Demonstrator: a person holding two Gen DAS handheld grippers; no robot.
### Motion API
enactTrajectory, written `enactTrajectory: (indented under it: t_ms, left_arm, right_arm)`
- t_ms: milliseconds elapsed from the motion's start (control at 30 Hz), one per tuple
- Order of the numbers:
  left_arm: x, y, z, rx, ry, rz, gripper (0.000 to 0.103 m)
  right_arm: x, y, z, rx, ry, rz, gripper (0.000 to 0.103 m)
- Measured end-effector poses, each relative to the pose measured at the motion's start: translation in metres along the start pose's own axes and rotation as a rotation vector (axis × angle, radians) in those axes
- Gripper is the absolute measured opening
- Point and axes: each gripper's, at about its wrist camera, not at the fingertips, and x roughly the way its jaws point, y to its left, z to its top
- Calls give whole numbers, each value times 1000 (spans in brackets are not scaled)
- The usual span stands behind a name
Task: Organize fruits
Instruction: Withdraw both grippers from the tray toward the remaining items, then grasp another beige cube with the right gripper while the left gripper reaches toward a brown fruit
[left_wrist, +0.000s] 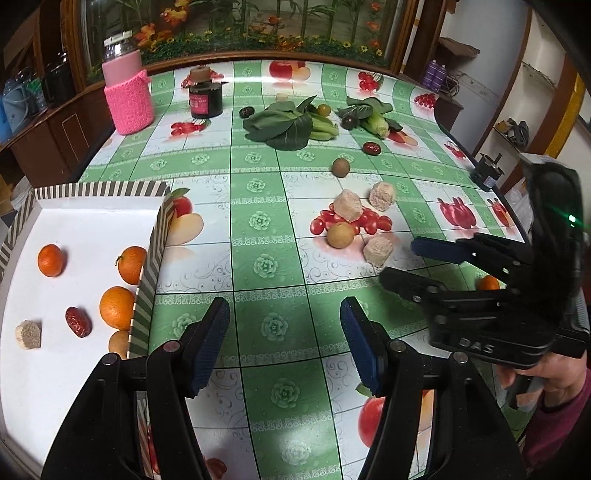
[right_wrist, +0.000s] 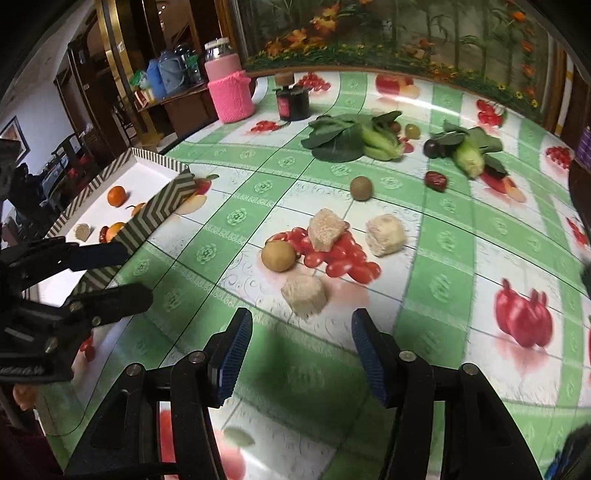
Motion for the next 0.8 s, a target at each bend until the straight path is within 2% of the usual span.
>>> enactTrajectory:
  t_ms: [100, 167, 200, 300, 533, 767, 800]
  left_arm:
    - [5, -1, 2, 4, 9, -5, 61]
    - [10, -4, 5, 13, 13, -12, 61]
    - [11, -5, 6, 18, 14, -12, 61]
    - [19, -11, 11, 34, 20, -15, 61]
    - [43, -33, 30, 96, 40, -43, 61]
    - [67, -49, 44, 137, 48, -64, 60]
    - [72, -50, 45, 138, 55, -67, 55]
  right_arm:
    - [13, 0, 7, -9, -2, -7, 54]
    - [19, 1, 9, -27, 15, -7, 31]
    - [22, 2, 8, -39, 26, -11, 30]
    - [18, 1, 3, -44, 13, -23, 29]
    - [-19, -36, -12, 111, -90, -24, 29]
    - [-24, -50, -10, 159, -119, 12, 29]
    - [-24, -49, -10, 157, -118, 16, 29]
